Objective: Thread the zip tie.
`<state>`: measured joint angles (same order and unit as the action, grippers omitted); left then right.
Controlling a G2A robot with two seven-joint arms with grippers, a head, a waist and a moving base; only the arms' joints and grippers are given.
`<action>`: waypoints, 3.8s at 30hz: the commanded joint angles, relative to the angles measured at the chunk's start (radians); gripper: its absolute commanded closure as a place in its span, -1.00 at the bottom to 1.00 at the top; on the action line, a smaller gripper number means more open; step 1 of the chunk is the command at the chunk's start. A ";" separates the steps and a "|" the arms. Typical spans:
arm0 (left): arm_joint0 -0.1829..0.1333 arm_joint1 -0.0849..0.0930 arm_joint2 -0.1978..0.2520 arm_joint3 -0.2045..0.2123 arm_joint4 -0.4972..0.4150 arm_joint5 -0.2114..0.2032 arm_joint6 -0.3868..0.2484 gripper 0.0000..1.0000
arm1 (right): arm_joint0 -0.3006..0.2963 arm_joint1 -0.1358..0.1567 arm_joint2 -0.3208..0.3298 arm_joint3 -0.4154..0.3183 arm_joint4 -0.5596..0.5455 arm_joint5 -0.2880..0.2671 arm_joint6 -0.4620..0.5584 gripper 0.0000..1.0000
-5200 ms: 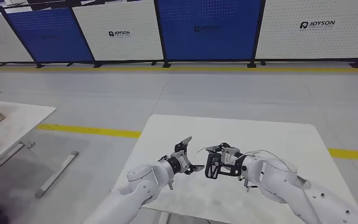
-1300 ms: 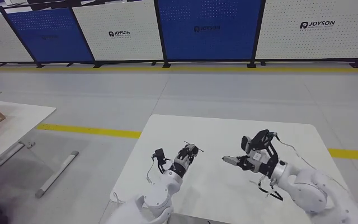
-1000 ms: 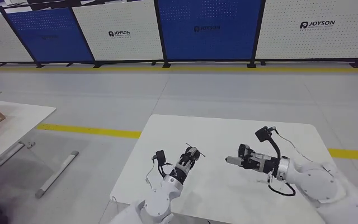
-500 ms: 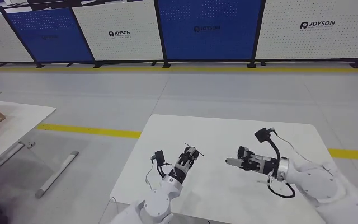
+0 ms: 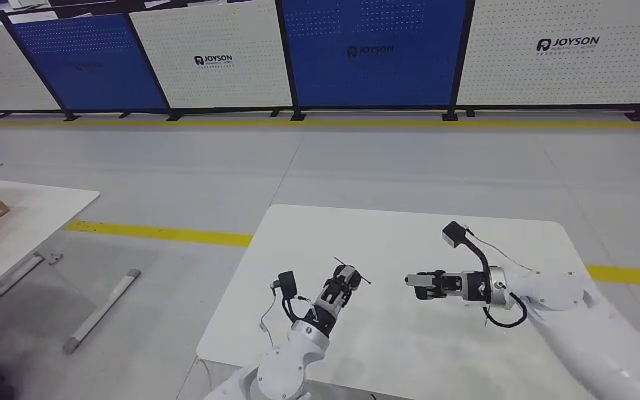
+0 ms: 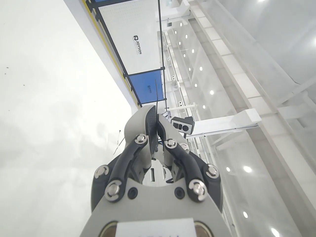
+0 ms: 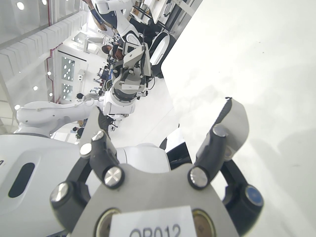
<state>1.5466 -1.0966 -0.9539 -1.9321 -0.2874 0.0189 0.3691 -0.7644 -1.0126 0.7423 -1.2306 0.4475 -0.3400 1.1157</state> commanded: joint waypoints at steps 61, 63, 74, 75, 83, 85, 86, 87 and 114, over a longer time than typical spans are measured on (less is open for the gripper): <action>-0.047 -0.053 0.066 0.075 0.226 0.103 0.060 1.00 | 0.042 -0.161 0.014 0.284 0.197 0.000 0.271 -1.00; -0.047 -0.053 0.066 0.075 0.226 0.103 0.060 1.00 | 0.042 -0.161 0.014 0.284 0.197 0.000 0.271 -1.00; -0.052 -0.071 0.079 0.073 0.187 0.103 0.015 1.00 | 0.024 -0.168 0.007 0.274 0.213 0.004 0.274 -1.00; -0.053 -0.073 0.081 0.072 0.189 0.104 0.016 1.00 | 0.028 -0.172 -0.002 0.280 0.220 0.007 0.274 -1.00; -0.053 -0.080 0.086 0.071 0.179 0.112 0.013 1.00 | 0.054 -0.191 -0.038 0.334 0.257 0.027 0.274 -1.00; -0.053 -0.080 0.086 0.071 0.179 0.112 0.013 1.00 | 0.054 -0.191 -0.038 0.334 0.257 0.027 0.274 -1.00; -0.053 -0.080 0.086 0.071 0.179 0.112 0.013 1.00 | 0.054 -0.191 -0.038 0.334 0.257 0.027 0.274 -1.00; -0.053 -0.080 0.086 0.071 0.179 0.112 0.013 1.00 | 0.054 -0.191 -0.038 0.334 0.257 0.027 0.274 -1.00; -0.064 -0.107 0.097 0.085 0.178 0.123 0.040 1.00 | -0.001 -0.195 -0.011 0.263 0.191 0.015 0.173 -1.00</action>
<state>1.4818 -1.2025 -0.8563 -1.8475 -0.1118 0.1430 0.4107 -0.7595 -1.2104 0.7222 -0.9636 0.6372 -0.3237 1.2817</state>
